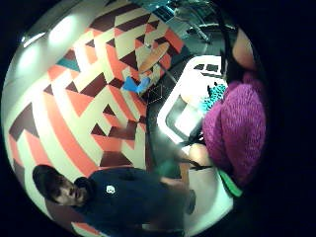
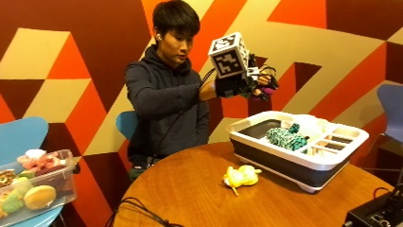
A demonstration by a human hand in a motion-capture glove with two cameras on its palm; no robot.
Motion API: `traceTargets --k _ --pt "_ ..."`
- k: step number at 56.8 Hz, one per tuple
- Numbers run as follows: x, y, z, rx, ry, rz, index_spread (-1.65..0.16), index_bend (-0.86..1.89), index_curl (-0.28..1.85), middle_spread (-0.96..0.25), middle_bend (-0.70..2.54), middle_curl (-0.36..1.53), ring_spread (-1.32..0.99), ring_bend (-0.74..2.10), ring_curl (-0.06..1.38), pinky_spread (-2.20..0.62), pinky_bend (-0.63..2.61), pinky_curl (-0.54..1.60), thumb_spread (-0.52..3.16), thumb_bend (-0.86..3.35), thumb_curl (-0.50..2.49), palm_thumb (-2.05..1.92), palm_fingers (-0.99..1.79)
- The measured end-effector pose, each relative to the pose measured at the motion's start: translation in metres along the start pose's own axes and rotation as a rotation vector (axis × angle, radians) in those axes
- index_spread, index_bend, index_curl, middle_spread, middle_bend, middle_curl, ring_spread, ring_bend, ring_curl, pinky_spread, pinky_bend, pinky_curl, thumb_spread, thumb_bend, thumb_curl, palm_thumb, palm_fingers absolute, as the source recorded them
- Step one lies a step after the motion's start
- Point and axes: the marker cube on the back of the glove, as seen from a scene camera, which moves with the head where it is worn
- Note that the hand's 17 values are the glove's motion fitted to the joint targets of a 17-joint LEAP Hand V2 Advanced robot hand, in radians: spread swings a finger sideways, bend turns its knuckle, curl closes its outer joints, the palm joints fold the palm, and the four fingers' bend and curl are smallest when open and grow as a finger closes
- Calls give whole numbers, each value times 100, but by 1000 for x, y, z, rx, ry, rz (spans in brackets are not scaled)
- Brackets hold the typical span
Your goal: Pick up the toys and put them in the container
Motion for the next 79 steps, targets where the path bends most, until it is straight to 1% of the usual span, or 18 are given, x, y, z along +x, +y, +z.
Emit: traceTargets --k 3,4,5,6,9,17,22,28,34,39,43,50,54,57,63,67,72,79 --pt "-1 -2 12 -104 9 12 -22 59 100 -20 81 89 -40 96 62 -25 116 56 65 5 100 67 22" --pt "0 -2 15 -134 16 13 -22 54 97 -19 81 87 -38 86 59 -22 114 55 72 5 98 64 9" --pt "0 -1 16 -156 23 15 -23 55 96 -18 72 84 -33 74 57 -17 110 55 80 2 95 59 -18" --pt "2 0 17 -166 32 16 -23 51 93 -16 66 81 -30 68 57 -15 109 55 84 -1 92 54 -33" --pt "8 2 14 -157 51 20 -25 38 84 -11 45 72 -21 45 49 -8 105 51 94 -7 84 42 -54" --pt "43 22 -5 -120 55 53 -27 18 69 -6 19 59 -9 16 37 1 85 42 111 -3 68 28 -31" --pt "88 36 -19 -110 88 170 -28 17 64 -5 22 57 -7 15 33 3 74 38 120 -1 63 29 -13" --pt "133 53 -22 -197 146 297 -27 16 60 -5 25 56 -6 18 32 4 68 35 129 1 58 32 -3" --pt "170 57 -9 -398 266 424 -27 17 58 -4 26 55 -5 15 30 4 66 34 134 1 54 35 -4" --pt "194 55 20 -556 405 504 -27 20 57 -3 16 51 -3 9 26 4 68 35 137 2 52 37 -16" --pt "202 55 44 -608 487 510 -27 21 56 -1 9 45 -2 7 23 4 67 35 136 0 50 37 -25" --pt "209 54 77 -651 529 483 -27 24 55 0 8 38 -1 7 17 3 65 34 134 -2 45 35 -28" --pt "212 53 90 -646 529 456 -27 30 56 1 8 35 0 7 15 3 62 34 133 -2 44 34 -26" --pt "214 53 96 -629 517 442 -27 43 59 1 8 32 0 5 12 3 58 33 134 0 43 36 -22" --pt "217 54 101 -578 507 410 -25 91 68 0 11 28 0 3 6 3 46 30 141 6 43 47 -7" --pt "218 57 100 -559 498 401 -21 117 74 -2 29 33 -1 4 3 3 36 28 147 14 46 61 10" --pt "221 63 94 -533 519 393 -16 125 74 -7 56 41 -4 5 -1 1 27 25 148 20 50 72 22" --pt "226 68 64 -466 514 417 -11 136 75 -11 74 48 -8 8 -1 0 23 26 146 21 53 77 25"
